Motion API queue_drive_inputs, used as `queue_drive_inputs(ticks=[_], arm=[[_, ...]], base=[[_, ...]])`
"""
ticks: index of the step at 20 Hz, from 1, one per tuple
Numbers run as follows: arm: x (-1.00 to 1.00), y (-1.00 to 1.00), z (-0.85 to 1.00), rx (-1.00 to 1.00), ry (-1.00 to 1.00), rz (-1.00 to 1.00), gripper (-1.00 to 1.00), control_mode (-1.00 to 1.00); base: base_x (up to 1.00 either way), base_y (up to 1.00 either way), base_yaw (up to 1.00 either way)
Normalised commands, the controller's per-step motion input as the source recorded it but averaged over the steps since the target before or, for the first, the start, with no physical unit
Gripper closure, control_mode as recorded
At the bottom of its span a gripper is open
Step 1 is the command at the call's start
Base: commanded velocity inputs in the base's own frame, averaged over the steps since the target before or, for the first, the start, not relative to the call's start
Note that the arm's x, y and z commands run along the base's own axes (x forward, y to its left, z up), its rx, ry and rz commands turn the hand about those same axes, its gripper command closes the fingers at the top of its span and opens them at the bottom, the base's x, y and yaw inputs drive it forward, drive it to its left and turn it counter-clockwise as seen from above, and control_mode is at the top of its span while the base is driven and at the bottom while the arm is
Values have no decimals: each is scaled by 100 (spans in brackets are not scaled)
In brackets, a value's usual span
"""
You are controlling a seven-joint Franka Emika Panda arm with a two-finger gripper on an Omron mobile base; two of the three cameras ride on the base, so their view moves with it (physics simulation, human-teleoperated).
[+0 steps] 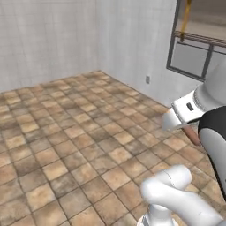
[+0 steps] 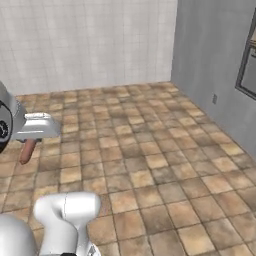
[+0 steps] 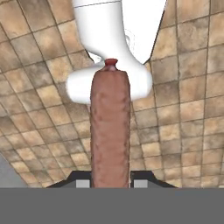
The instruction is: Move the hot dog bun to the plate on the dining table and place the condiment next to that plate. Then navigate to the fridge and take the sausage and place it on the plate as well.
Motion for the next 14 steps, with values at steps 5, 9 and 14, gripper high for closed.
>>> queue_drive_inputs(ticks=[5,9,14], arm=[[0,0,0,0,0,0,100,100],[0,0,0,0,0,0,100,100],[0,0,0,0,0,0,100,100]], base=[[79,37,61],[100,32,34],[100,41,11]])
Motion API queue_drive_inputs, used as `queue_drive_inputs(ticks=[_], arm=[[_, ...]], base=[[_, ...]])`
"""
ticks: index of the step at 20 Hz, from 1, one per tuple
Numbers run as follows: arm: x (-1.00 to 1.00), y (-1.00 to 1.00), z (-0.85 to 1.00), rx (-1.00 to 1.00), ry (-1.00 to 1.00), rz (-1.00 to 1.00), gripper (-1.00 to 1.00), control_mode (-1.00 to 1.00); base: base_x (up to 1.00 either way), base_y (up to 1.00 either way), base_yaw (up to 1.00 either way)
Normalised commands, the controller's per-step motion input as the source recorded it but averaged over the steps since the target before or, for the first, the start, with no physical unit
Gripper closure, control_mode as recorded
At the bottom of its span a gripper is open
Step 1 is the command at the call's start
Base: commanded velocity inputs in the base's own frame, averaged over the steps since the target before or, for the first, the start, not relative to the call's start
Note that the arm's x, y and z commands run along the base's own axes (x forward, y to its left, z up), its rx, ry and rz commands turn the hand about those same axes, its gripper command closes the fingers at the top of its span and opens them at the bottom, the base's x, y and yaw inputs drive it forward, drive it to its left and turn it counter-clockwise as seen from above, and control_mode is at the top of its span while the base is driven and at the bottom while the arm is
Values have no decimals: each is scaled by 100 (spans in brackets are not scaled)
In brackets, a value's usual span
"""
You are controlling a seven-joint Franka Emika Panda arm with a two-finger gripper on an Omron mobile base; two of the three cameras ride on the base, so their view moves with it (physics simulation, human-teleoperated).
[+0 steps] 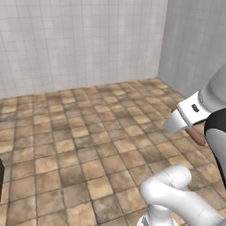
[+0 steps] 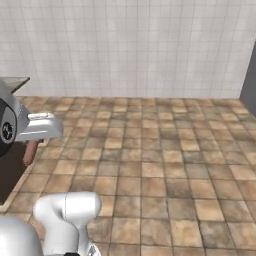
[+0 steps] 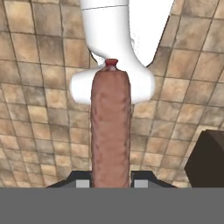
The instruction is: Move the hot dog bun to the plate on the dining table and place the condiment next to that plate. Then navigate to the fridge and take the sausage and place it on the plate as well.
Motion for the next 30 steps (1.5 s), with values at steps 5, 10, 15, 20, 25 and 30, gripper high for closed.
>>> queue_drive_inputs(ticks=[5,10,15,20,25,30], arm=[[0,0,0,0,0,0,100,100],[0,0,0,0,0,0,100,100],[0,0,0,0,0,0,100,100],[0,0,0,0,0,0,100,100],[0,0,0,0,0,0,100,100],[0,0,0,0,0,0,100,100]], base=[[100,63,6],[100,69,3],[100,70,2],[100,69,2],[100,66,3],[100,43,0]])
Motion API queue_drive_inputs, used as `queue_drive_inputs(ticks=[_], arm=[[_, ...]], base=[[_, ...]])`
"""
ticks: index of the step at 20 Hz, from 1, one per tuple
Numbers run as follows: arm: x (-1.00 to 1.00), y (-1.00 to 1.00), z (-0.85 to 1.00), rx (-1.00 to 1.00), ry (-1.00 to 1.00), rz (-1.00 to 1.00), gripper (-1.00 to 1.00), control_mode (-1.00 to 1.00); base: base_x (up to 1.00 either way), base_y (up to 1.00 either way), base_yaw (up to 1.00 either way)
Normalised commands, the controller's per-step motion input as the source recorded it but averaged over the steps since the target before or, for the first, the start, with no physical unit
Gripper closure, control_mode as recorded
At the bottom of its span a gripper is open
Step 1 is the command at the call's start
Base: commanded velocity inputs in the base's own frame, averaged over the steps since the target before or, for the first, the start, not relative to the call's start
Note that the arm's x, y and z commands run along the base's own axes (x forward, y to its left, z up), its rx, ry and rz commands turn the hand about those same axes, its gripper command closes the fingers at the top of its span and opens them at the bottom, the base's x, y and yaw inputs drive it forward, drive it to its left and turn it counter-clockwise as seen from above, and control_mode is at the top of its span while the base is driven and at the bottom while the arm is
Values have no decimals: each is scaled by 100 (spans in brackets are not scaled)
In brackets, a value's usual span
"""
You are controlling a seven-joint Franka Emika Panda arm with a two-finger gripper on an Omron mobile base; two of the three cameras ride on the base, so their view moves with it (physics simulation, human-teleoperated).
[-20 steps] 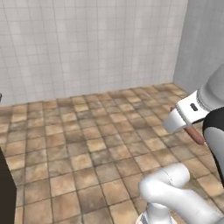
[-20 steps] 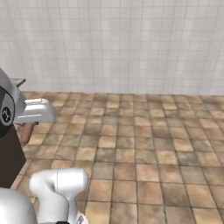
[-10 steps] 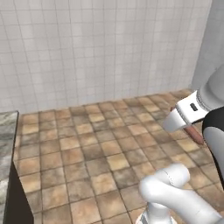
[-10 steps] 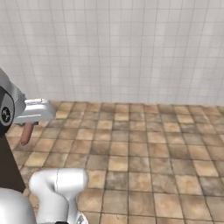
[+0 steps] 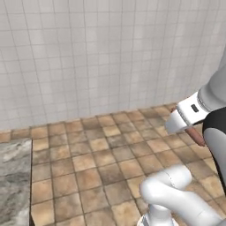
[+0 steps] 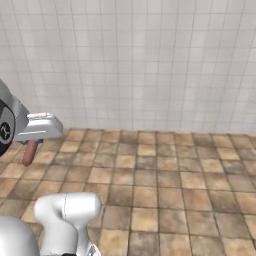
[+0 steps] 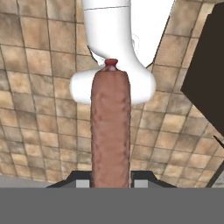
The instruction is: Move the hot dog bun to the plate on the dining table and place the condiment next to that plate. Then navigate to the fridge and take the sausage and place it on the plate as well.
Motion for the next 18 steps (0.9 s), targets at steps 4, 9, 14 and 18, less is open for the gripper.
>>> queue_drive_inputs(ticks=[4,9,14,18], arm=[[0,0,0,0,0,0,100,100],[0,0,0,0,0,0,100,100],[0,0,0,0,0,0,100,100],[0,0,0,0,0,0,100,100]], base=[[100,28,0],[100,26,0],[100,9,7],[95,13,28]])
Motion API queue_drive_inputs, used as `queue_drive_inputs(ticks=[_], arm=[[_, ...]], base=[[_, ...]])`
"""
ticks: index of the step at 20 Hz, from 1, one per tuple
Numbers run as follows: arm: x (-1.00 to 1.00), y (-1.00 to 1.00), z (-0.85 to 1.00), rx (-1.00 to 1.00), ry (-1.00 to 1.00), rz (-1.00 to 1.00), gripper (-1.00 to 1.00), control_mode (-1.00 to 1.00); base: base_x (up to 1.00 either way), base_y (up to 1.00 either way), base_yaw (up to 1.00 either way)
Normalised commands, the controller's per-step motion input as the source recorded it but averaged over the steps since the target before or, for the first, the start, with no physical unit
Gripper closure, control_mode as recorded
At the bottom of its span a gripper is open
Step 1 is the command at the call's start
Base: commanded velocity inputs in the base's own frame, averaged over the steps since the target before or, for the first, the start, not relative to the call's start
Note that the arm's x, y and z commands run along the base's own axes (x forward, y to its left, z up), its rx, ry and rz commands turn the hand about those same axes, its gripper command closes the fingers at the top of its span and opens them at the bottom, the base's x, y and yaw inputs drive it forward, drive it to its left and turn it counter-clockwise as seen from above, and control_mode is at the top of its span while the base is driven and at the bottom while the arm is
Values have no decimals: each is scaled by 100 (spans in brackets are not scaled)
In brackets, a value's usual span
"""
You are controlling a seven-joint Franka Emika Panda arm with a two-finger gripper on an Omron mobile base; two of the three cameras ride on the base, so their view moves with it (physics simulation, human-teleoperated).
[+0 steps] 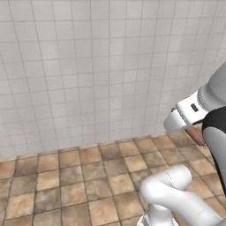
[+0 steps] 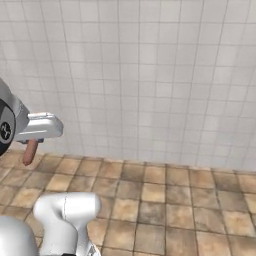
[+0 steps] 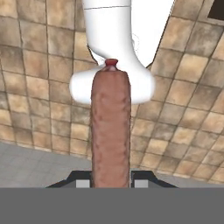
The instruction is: Move the hot dog bun to the plate on the dining table and place the condiment next to that plate. Then navigate to the fridge and take the sausage and place it on the plate as well.
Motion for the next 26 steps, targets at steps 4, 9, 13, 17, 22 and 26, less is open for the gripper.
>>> queue_drive_inputs(ticks=[4,9,13,17,22,26], arm=[[0,0,0,0,0,0,100,100],[0,0,0,0,0,0,100,100],[0,0,0,0,0,0,100,100],[0,0,0,0,0,0,100,100],[0,0,0,0,0,0,100,100],[0,0,0,0,0,0,100,100]], base=[[86,1,44],[70,0,69],[63,0,81],[73,0,81],[92,-3,70],[95,-19,58]])
